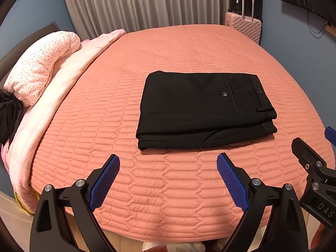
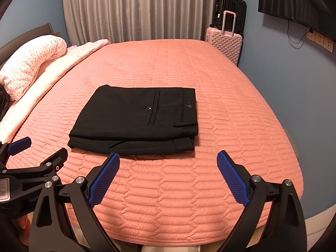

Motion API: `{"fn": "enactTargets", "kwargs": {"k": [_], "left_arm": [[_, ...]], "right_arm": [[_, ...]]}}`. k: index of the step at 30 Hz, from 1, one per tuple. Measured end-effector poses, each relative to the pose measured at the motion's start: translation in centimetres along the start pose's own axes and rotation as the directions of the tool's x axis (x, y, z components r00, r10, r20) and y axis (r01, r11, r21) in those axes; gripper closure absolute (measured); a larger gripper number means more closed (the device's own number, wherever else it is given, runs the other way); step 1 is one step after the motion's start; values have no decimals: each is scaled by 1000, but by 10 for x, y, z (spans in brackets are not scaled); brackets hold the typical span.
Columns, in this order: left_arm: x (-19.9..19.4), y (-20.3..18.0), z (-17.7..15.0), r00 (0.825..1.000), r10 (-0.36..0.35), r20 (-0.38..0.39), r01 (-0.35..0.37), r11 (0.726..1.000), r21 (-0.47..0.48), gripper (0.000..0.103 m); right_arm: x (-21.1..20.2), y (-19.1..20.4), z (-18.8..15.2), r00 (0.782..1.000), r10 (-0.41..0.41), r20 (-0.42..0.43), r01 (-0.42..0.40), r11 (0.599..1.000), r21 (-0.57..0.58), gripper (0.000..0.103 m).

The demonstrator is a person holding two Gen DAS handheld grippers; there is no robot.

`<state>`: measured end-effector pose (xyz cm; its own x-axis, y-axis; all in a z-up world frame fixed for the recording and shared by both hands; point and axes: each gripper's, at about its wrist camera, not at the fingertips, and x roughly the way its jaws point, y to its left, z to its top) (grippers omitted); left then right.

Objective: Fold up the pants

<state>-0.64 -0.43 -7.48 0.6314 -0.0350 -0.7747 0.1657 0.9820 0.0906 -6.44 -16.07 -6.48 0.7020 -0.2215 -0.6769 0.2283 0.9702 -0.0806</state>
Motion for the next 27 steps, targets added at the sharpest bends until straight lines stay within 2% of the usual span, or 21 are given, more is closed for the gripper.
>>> {"fn": "enactTargets", "kwargs": {"k": [27], "left_arm": [[-1,-5,0,1000,-2,4,2,1000,8,11]], "right_arm": [[0,1,1,1000,-1,5,1,1000,2,11]]}}
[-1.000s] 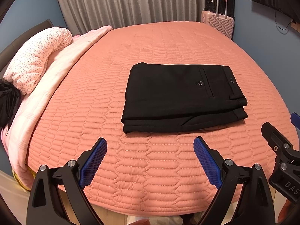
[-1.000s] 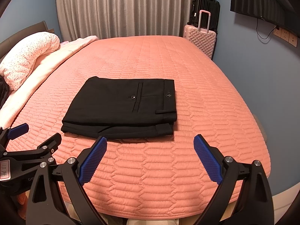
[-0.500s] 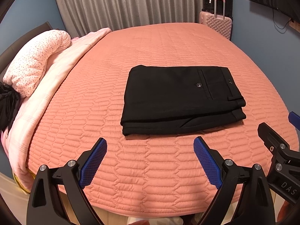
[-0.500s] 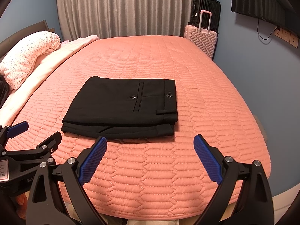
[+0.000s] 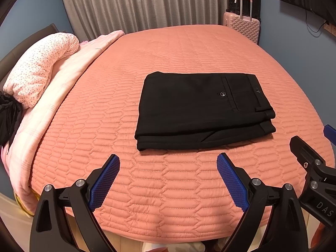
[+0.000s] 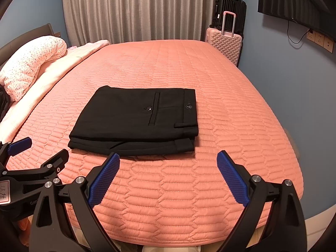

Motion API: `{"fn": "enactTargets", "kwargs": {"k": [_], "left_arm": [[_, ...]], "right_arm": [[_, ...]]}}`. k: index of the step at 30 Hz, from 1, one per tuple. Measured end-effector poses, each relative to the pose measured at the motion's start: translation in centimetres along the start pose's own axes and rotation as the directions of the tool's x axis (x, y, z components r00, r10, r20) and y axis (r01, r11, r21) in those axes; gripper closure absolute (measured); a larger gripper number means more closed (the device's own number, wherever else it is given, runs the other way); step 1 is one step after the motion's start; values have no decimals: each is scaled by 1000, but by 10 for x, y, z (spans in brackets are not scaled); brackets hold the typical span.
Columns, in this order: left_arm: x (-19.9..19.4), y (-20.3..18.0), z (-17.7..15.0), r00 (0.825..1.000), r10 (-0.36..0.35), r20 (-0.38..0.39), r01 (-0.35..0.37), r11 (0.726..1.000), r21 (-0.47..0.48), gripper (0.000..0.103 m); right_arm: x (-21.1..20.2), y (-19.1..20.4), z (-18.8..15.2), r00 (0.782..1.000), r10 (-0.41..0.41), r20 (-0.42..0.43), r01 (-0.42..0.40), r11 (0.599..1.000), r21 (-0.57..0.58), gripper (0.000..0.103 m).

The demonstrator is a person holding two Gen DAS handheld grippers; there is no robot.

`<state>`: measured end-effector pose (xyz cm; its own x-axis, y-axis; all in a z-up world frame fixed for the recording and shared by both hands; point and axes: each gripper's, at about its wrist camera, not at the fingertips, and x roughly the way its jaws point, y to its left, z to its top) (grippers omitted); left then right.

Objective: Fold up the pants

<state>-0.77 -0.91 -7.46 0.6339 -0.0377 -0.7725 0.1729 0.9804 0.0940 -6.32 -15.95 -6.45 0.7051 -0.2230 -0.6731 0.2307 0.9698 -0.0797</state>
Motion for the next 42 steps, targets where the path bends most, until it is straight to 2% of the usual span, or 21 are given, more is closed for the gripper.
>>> {"fn": "enactTargets", "kwargs": {"k": [27,29,30,42], "left_arm": [[7,2,-3,1000,5,-27,-5,1000,-7,11],[8,3,-3,1000,6,-30,-6,1000,-8,11],[9,3,-3,999,10,-31,-10,1000,-9,11],[28,8,-4,998,30,-64,-31,999,-15,11]], "right_arm": [[0,-1,-2,1000,-16,1,16,1000,7,11],[0,0,-3,1000,-26,2,26,1000,6,9],[0,0,-3,999,-41,6,41,999,4,5],[18,-5,-4,998,-64,-18,64,998,-1,5]]}}
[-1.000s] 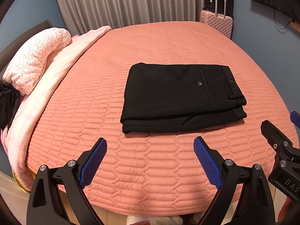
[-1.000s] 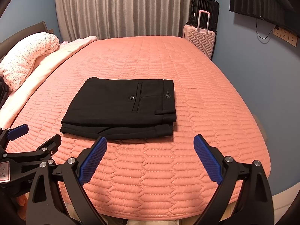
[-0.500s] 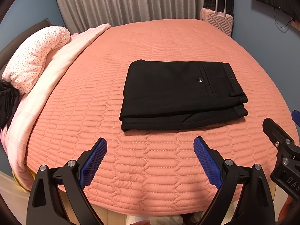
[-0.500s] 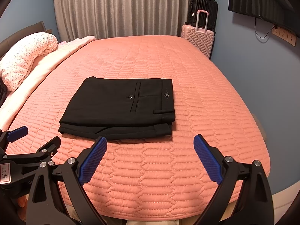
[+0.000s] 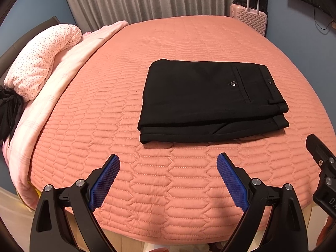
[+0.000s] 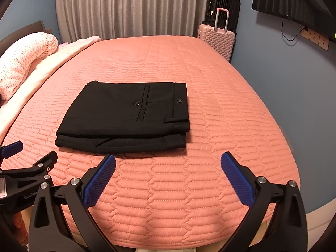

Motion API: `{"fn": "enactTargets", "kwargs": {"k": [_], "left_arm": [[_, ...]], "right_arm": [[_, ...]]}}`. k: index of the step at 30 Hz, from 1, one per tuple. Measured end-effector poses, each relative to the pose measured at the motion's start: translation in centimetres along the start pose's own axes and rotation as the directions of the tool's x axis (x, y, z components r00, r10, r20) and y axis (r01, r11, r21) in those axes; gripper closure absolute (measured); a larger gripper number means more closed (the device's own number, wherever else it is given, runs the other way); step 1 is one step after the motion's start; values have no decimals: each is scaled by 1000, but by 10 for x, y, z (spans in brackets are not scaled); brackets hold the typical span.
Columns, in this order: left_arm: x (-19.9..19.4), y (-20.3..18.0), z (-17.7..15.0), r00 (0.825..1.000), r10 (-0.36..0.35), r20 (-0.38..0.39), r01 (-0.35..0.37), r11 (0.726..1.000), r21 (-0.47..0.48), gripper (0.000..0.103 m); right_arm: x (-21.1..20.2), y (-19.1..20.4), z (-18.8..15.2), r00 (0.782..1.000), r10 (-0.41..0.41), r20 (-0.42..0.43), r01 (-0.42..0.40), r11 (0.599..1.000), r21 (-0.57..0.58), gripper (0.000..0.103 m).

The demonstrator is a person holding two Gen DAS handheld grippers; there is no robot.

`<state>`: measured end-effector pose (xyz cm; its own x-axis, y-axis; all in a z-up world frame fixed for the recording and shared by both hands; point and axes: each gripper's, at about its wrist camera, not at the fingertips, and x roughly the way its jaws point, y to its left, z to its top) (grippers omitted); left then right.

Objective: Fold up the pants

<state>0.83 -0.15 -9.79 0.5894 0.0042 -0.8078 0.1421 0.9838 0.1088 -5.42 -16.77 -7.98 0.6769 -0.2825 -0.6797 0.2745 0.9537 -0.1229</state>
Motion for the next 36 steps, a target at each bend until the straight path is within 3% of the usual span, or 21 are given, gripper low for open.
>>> {"fn": "enactTargets", "kwargs": {"k": [36], "left_arm": [[-4,-4,6,1000,-15,18,15,1000,4,11]], "right_arm": [[0,4,-1,1000,8,-2,-8,1000,-2,5]]}}
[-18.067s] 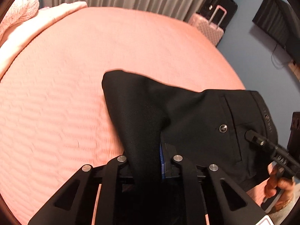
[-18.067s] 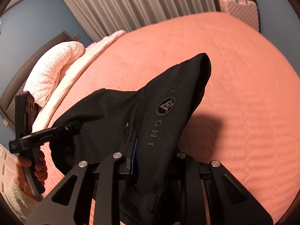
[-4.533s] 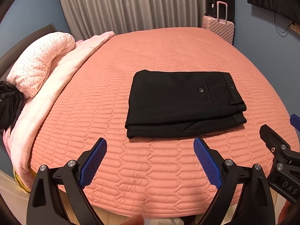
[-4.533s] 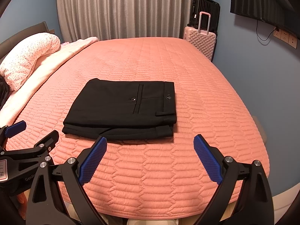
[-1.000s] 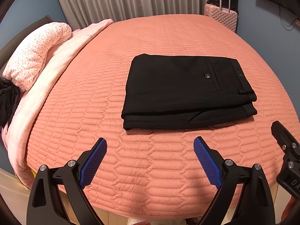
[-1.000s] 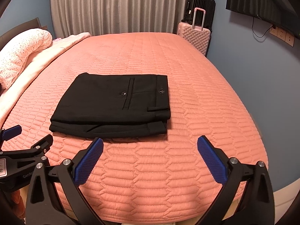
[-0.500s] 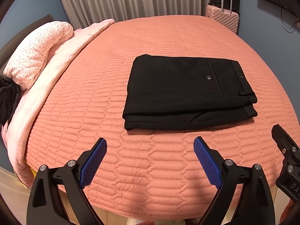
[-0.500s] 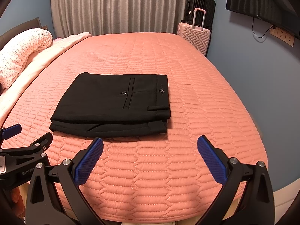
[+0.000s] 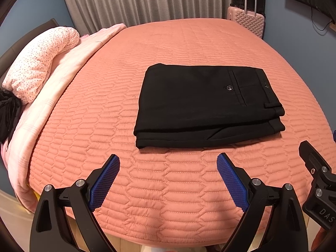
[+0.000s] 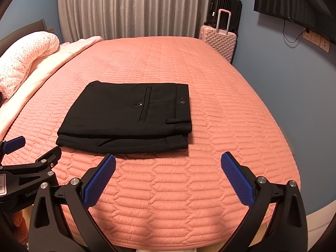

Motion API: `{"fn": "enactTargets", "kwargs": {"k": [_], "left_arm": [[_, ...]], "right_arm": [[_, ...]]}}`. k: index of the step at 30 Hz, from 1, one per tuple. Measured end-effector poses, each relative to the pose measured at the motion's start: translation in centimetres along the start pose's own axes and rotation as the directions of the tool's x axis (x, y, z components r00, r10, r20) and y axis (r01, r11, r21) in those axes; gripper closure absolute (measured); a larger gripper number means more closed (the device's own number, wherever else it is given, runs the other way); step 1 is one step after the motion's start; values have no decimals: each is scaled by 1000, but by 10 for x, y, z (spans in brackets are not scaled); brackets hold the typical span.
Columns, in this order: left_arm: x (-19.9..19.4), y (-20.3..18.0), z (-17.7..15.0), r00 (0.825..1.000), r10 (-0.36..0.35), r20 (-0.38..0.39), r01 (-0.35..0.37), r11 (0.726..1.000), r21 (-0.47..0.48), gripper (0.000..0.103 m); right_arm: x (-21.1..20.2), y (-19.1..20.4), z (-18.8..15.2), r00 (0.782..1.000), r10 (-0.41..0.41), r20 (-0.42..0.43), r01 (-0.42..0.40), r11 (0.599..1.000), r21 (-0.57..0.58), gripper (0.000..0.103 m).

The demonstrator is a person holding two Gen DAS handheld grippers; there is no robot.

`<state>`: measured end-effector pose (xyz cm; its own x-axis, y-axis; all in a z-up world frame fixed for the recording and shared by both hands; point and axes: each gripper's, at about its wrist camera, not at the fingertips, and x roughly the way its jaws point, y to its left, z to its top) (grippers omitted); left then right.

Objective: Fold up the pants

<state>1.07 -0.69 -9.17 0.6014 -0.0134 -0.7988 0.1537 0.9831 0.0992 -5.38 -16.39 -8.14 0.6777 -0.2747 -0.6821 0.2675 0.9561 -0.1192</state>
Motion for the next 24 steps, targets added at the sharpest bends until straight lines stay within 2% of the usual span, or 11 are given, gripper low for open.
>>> {"fn": "enactTargets", "kwargs": {"k": [24], "left_arm": [[-2,0,1,1000,-4,5,4,1000,-2,11]], "right_arm": [[-1,4,4,1000,2,9,-2,1000,-6,5]]}}
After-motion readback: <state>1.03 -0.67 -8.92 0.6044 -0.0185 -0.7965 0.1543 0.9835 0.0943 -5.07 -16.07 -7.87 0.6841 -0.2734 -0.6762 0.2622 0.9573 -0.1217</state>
